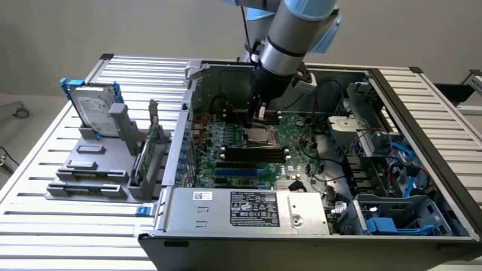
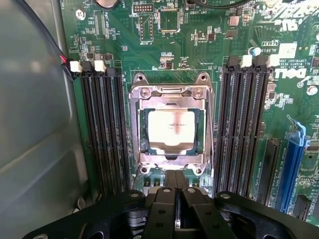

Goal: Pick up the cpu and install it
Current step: 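Close the cpu cover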

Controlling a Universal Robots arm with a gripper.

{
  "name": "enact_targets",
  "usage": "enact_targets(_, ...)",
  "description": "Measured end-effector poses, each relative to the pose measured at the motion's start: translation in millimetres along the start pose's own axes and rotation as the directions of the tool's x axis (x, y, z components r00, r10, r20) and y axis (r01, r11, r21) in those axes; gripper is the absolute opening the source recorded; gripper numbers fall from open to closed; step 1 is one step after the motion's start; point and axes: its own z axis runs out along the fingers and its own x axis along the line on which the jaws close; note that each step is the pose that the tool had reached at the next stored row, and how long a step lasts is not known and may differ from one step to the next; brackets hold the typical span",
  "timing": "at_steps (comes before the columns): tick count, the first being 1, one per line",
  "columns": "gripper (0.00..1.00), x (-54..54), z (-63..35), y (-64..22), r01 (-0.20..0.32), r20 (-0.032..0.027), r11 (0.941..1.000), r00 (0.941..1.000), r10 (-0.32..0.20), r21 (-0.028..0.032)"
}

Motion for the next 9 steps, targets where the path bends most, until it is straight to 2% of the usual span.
enact_targets(9,0.11,-0.8,12.4,0.3,0.002,-0.0096,1.0,1.0,-0.002,0.0003)
